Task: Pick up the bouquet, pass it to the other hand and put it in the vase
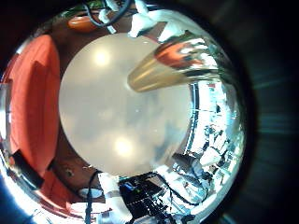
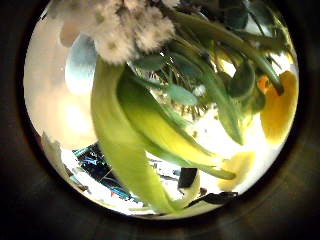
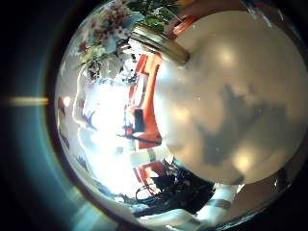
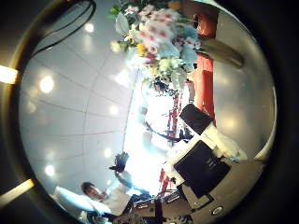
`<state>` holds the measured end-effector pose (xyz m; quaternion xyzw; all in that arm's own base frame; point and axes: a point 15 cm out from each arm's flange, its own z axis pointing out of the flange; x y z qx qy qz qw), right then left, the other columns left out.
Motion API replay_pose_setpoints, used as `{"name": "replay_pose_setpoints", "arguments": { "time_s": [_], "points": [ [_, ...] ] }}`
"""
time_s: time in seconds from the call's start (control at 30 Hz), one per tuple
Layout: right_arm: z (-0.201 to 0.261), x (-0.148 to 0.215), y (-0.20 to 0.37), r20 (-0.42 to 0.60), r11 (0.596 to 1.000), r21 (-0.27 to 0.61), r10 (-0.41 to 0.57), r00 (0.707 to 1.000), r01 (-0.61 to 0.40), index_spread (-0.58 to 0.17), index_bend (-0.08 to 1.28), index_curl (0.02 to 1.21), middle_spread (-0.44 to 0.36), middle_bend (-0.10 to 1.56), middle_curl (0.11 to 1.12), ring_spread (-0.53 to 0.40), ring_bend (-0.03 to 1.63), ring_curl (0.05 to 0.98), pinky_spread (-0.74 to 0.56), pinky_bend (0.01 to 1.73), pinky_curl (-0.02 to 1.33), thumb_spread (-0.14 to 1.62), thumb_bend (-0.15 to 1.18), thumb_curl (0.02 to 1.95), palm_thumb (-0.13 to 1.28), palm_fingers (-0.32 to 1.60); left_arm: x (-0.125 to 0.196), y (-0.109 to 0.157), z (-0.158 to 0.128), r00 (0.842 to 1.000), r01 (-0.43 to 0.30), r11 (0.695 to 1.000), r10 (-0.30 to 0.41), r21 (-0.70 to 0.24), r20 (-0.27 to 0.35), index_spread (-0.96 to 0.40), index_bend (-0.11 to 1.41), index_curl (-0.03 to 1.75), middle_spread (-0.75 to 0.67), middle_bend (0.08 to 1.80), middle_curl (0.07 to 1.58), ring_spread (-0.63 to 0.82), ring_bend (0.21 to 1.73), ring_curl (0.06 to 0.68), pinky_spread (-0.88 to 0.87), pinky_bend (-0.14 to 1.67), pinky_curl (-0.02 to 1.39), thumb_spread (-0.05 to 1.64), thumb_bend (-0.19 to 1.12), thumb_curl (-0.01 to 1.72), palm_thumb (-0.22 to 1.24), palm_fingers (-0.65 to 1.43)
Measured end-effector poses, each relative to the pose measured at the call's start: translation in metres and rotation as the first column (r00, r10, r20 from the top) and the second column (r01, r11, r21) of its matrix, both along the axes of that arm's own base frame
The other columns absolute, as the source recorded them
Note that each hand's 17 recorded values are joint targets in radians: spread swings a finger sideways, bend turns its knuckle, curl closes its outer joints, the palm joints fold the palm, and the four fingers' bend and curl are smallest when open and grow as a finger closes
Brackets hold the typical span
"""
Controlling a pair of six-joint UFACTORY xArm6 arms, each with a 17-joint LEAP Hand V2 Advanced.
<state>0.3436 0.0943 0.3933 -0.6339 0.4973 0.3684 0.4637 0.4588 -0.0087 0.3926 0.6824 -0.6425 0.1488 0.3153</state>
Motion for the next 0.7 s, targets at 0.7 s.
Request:
{"name": "replay_pose_setpoints", "arguments": {
  "time_s": [0.7],
  "points": [
    [-0.036,-0.030,-0.028,0.006,0.994,-0.082,0.067,0.998,-0.066,-0.321,0.18,0.35,-0.059,0.19,0.31,0.108,0.43,0.234,0.38,0.34,0.26,0.96,-0.02,0.52,0.81,0.31,-0.080,0.053,0.026,0.961,-0.246,0.969,0.239,0.034,0.137,0.00,0.13,0.22,0.61,0.17,0.18,0.73,0.44,0.185,0.68,0.20,0.31,0.82,-0.04,0.32,-0.01,-0.11]
  ]
}}
